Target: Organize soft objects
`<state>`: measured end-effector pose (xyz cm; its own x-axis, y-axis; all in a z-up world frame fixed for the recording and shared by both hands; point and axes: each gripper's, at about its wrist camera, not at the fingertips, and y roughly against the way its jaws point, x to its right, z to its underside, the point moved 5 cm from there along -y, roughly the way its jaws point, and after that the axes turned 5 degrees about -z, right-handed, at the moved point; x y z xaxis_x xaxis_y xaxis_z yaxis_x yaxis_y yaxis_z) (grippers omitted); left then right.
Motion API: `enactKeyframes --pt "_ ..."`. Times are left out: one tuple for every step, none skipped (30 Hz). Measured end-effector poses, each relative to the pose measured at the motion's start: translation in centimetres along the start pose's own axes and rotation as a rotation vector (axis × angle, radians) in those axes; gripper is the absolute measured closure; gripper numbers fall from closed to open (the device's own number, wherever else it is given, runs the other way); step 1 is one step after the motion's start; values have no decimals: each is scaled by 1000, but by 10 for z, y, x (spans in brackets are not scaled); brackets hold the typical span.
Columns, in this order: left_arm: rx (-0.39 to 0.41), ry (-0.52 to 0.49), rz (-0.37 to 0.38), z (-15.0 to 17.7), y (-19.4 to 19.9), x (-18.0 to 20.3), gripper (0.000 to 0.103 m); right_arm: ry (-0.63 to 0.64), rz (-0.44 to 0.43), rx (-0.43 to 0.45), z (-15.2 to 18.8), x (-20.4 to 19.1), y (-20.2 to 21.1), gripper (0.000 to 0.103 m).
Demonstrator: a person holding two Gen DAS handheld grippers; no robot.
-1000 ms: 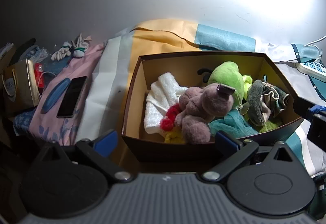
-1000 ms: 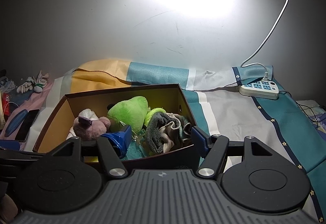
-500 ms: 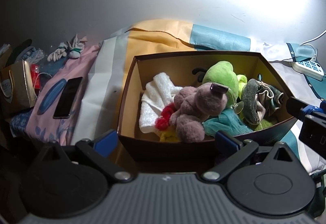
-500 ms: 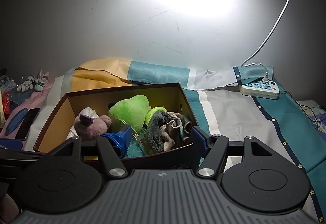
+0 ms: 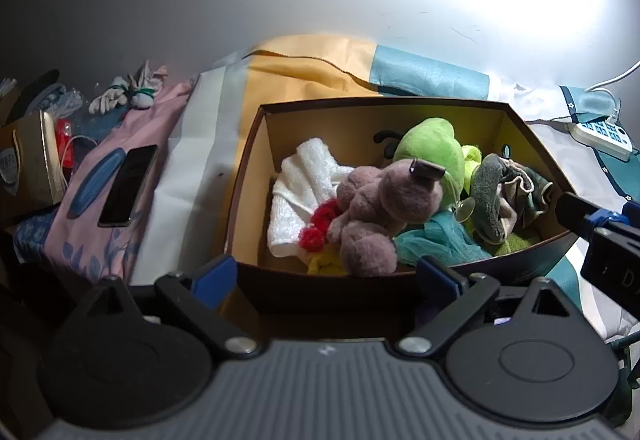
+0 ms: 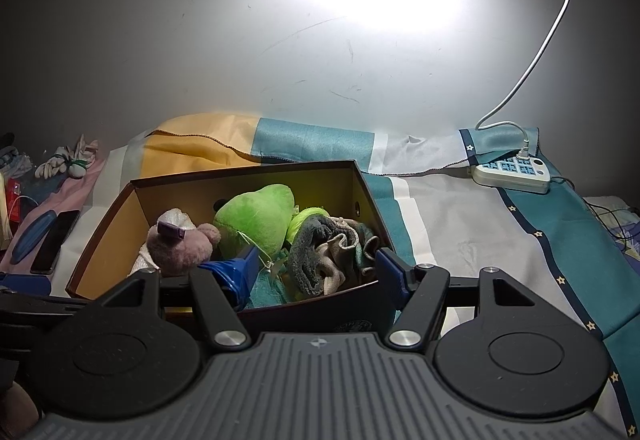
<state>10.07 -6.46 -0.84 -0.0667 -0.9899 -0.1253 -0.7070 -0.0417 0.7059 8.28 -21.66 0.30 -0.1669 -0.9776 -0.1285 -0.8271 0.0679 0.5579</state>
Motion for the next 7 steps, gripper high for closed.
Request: enactKeyframes --pt "0 0 1 0 0 0 7 0 0 1 0 0 0 53" --pt "2 0 5 0 0 0 8 0 0 0 1 -1 -1 53" --pt "6 2 5 0 0 -1 8 0 0 1 1 -1 -1 53" --pt "11 5 3 0 0 -1 9 0 0 1 1 -1 -1 53" --pt "14 7 2 -1 0 -2 9 0 1 1 0 -1 -1 53" --pt "14 8 4 -1 0 -2 9 0 0 1 0 -1 -1 53" --pt "13 11 7 -1 0 -3 9 0 1 1 0 0 -1 53"
